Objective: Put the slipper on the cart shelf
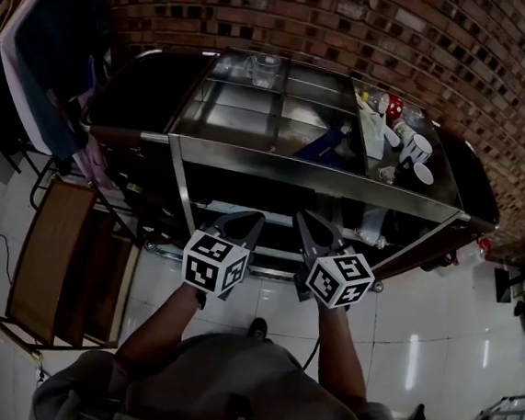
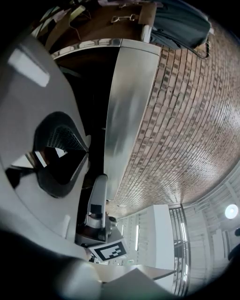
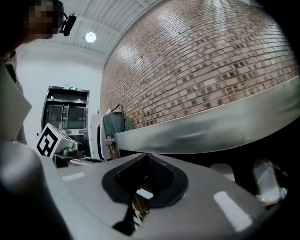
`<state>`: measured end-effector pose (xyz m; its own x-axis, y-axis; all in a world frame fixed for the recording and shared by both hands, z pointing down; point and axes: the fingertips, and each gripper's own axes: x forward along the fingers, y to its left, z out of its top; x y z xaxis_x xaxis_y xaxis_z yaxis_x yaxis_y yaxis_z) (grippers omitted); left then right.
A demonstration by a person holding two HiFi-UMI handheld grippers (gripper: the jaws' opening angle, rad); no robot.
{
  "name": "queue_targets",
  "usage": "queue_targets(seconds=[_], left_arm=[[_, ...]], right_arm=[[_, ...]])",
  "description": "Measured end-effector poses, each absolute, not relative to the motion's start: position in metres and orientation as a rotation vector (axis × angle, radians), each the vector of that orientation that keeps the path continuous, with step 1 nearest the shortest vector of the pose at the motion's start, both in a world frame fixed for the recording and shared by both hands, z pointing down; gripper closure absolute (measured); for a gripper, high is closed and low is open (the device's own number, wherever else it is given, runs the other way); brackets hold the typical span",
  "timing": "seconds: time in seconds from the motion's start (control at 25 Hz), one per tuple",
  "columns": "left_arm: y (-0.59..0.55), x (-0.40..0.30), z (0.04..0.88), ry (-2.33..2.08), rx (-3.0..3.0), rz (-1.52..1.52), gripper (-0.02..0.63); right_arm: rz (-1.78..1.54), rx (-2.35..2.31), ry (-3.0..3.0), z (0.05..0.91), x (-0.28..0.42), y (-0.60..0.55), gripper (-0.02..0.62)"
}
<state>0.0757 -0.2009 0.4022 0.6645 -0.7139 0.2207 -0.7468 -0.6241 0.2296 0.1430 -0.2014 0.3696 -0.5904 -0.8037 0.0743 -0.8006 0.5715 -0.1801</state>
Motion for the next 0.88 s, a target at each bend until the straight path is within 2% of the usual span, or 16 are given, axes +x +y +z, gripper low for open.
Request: queue_targets(seconds=[0.88], left_arm=[[-0.2022, 0.0744, 0.4067, -1.16, 2.573, 0.16, 0.598]], right_arm=[[-0.322, -1.388, 2.792, 0.3747, 0.141, -0.2019, 0.595]])
